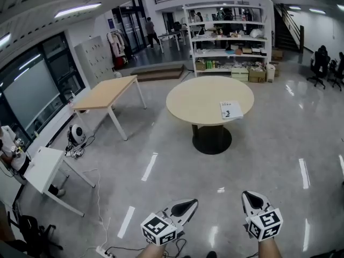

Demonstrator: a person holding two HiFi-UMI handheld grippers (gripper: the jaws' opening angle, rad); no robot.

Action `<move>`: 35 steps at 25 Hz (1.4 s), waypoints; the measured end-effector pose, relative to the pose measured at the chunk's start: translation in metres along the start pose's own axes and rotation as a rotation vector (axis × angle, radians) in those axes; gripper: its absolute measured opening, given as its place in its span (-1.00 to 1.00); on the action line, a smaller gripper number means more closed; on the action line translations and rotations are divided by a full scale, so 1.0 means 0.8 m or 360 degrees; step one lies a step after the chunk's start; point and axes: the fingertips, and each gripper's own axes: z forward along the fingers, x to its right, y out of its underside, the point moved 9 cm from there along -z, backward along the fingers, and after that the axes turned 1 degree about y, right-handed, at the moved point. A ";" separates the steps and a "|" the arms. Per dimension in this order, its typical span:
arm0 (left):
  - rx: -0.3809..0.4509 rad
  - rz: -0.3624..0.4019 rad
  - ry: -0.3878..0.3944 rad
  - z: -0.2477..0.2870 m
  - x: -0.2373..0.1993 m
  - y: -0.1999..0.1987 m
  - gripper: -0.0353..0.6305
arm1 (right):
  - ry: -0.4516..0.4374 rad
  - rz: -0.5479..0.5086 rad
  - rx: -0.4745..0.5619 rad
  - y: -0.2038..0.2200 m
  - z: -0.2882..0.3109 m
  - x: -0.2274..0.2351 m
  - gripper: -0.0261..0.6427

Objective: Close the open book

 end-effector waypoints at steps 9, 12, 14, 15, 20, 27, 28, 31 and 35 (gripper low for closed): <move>-0.0006 0.0077 -0.0051 -0.128 0.040 0.023 -0.92 | -0.0008 -0.0014 0.0108 0.008 -0.043 -0.107 -0.93; -0.0039 0.0075 -0.0075 -0.172 0.050 0.028 -0.92 | -0.0005 0.0005 0.0114 0.009 -0.061 -0.150 -0.93; -0.0054 0.0066 -0.0074 -0.206 0.062 0.037 -0.92 | 0.0003 0.0017 0.0109 0.015 -0.084 -0.187 -0.93; -0.0053 0.0056 -0.0058 -0.222 0.068 0.044 -0.92 | 0.0014 0.0018 0.0107 0.020 -0.096 -0.205 -0.93; -0.0023 0.0001 0.0019 -0.283 0.088 0.083 -0.92 | 0.0085 0.0015 0.0079 0.053 -0.150 -0.284 -0.93; 0.0030 0.0033 0.0100 -0.321 0.129 0.071 -0.92 | 0.0128 0.0010 0.0153 0.039 -0.224 -0.331 -0.93; 0.0029 0.0038 0.0102 -0.325 0.138 0.067 -0.92 | 0.0137 0.0006 0.0150 0.038 -0.235 -0.332 -0.93; 0.0035 0.0036 0.0081 -0.332 0.159 0.055 -0.92 | 0.0164 -0.0011 0.0131 0.034 -0.263 -0.327 -0.93; 0.0048 0.0082 0.0056 -0.324 0.189 0.045 -0.92 | 0.0178 -0.0079 0.0164 0.030 -0.300 -0.310 -0.93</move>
